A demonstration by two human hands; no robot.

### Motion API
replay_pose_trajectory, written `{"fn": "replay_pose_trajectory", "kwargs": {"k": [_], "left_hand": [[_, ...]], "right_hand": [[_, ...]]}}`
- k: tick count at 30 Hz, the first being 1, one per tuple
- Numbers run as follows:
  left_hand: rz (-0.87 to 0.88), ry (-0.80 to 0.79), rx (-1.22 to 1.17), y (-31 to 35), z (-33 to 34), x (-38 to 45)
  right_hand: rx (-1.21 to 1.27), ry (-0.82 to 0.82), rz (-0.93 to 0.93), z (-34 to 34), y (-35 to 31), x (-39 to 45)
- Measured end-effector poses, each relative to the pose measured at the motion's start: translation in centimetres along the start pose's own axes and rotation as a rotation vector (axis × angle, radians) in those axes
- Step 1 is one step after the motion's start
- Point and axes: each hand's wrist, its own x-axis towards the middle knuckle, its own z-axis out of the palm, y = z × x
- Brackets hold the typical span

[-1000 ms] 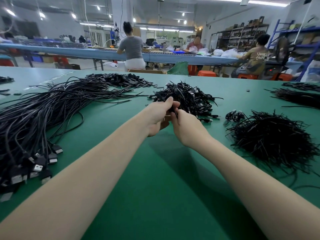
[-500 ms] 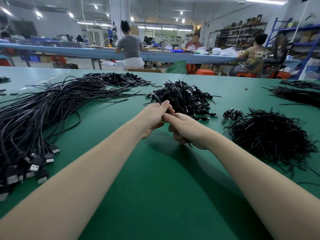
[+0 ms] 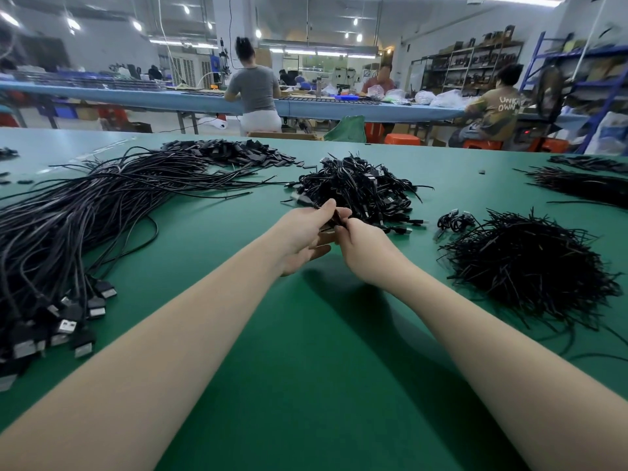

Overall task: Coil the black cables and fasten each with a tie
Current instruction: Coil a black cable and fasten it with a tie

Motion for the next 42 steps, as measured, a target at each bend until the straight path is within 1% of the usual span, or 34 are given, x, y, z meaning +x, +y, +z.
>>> {"fn": "replay_pose_trajectory", "kwargs": {"k": [1, 2, 3, 4, 5, 6, 7, 8, 9, 11, 15, 18, 20, 22, 24, 26, 27, 28, 29, 31, 33, 35, 38, 42], "left_hand": [[0.004, 0.015, -0.026, -0.1, -0.1, 0.0], [0.037, 0.087, -0.013, -0.2, -0.3, 0.1], [0.118, 0.206, 0.079, -0.5, -0.7, 0.2], [0.259, 0.339, 0.277, -0.9, -1.3, 0.5], [0.442, 0.435, 0.577, -1.3, -1.8, 0.4], [0.619, 0.435, 0.92, -1.7, -2.3, 0.4], [0.76, 0.355, 1.227, -2.1, -2.6, 0.4], [0.833, 0.253, 1.468, -2.5, -2.8, 0.4], [0.865, 0.195, 1.625, -2.8, -2.8, 0.5], [0.92, 0.231, 1.758, -2.7, -2.9, 0.6], [1.102, 0.323, 1.952, -2.7, -2.1, 0.0], [1.118, 0.364, 1.921, -2.7, -1.6, 0.1], [1.076, 0.361, 1.853, -2.6, -1.3, 0.3], [0.939, 0.315, 1.776, -2.9, -1.0, 0.4], [0.781, 0.339, 1.638, -3.6, -1.3, 0.6], [0.657, 0.387, 1.459, -4.0, -2.2, 0.9], [0.597, 0.396, 1.369, -3.9, -2.5, 1.0], [0.549, 0.4, 1.283, -3.9, -2.7, 1.0], [0.52, 0.402, 1.214, -3.8, -2.8, 1.0], [0.53, 0.423, 1.182, -3.8, -2.7, 1.0], [0.572, 0.432, 1.237, -3.9, -2.4, 0.9], [0.583, 0.422, 1.266, -4.0, -2.4, 0.9], [0.56, 0.409, 1.238, -3.9, -2.5, 1.1], [0.53, 0.373, 1.183, -3.8, -2.6, 1.1]], "right_hand": [[-0.005, 0.015, 0.048, 0.0, 0.3, 0.1], [-0.02, 0.027, 0.094, -0.1, 0.7, 0.2], [-0.044, 0.035, 0.129, -0.2, 1.1, 0.2], [-0.066, 0.038, 0.144, -0.2, 1.5, 0.2], [-0.092, 0.032, 0.139, -0.3, 1.7, 0.1], [-0.122, 0.018, 0.112, -0.3, 1.8, 0.0], [-0.162, -0.008, 0.075, -0.2, 1.7, -0.1], [-0.205, -0.04, 0.031, 0.0, 1.6, -0.1], [-0.251, -0.072, -0.01, 0.1, 1.5, -0.2], [-0.29, -0.113, -0.071, -0.1, 1.6, -0.3], [-0.212, -0.165, -0.129, -1.0, 1.8, -0.2], [-0.263, -0.213, -0.149, -1.9, 1.5, 0.3], [-0.337, -0.257, -0.195, -2.8, 1.2, 0.9], [-0.349, -0.288, -0.256, -4.5, 1.0, 1.5], [-0.337, -0.227, -0.263, -7.3, 1.0, 2.4], [-0.453, -0.15, -0.182, -10.5, 1.8, 3.5], [-0.587, -0.144, -0.113, -12.0, 2.5, 3.9], [-0.728, -0.174, -0.034, -13.1, 3.2, 4.2], [-0.834, -0.238, 0.04, -13.6, 3.9, 4.2], [-0.917, -0.392, 0.118, -13.2, 5.3, 4.0], [-0.966, -0.476, 0.135, -12.2, 6.2, 3.4], [-1.023, -0.463, 0.14, -11.3, 6.9, 3.0], [-1.106, -0.393, 0.127, -10.6, 7.4, 3.0], [-1.246, -0.286, 0.008, -10.3, 7.7, 3.3]]}}
